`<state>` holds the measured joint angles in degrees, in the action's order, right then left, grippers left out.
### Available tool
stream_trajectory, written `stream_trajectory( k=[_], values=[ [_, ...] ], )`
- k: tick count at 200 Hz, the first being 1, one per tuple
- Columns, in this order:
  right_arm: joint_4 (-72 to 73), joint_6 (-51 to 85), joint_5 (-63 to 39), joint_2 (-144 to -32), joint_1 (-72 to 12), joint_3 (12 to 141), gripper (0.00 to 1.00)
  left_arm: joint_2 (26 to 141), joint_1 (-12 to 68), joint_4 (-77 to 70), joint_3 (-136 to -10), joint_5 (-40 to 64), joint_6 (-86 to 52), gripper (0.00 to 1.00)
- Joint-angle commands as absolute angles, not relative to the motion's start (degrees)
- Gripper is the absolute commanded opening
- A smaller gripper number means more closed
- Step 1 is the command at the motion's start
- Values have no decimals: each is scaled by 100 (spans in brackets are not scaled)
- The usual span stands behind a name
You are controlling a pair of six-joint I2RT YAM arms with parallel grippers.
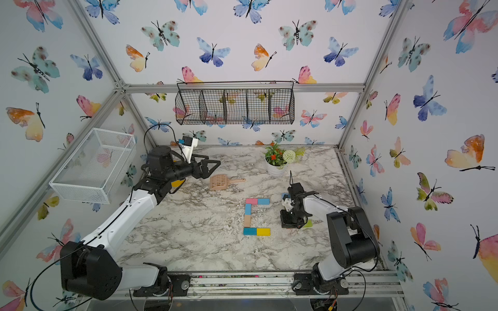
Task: Assemble the letter c with building blocks
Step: Adjust the building block at the center of the board.
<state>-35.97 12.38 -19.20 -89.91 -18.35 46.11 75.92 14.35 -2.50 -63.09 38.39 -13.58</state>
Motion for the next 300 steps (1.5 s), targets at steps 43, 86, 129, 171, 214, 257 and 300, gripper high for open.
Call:
stream_trajectory(
  k=[43, 86, 129, 171, 214, 257, 300],
  values=[
    [-3455, 991, -2262, -8808, -1856, 4755, 10, 7634, 1406, -326, -6258, 3876, -1389, 98],
    [-3370, 1178, -2672, -8226, -1855, 4904, 10, 7629, 1406, -333, -6251, 3851, -1371, 98],
    [-3430, 1626, -2136, -7717, -1847, 5399, 15, 7603, 1406, -331, -6233, 3806, -1328, 98],
    [-3648, 1854, -1544, -7646, -1819, 5691, 18, 7604, 1407, -330, -6240, 3807, -1327, 98],
    [-4026, 1881, -842, -7963, -1755, 5858, 18, 7600, 1406, -333, -6231, 3806, -1318, 98],
    [-4192, 1740, -531, -8332, -1586, 5862, 19, 7605, 1406, -331, -6240, 3814, -1329, 98],
    [-4181, 1587, -402, -8631, -1400, 5752, 6, 7578, 1407, -329, -6232, 3806, -1326, 98]
  ],
)
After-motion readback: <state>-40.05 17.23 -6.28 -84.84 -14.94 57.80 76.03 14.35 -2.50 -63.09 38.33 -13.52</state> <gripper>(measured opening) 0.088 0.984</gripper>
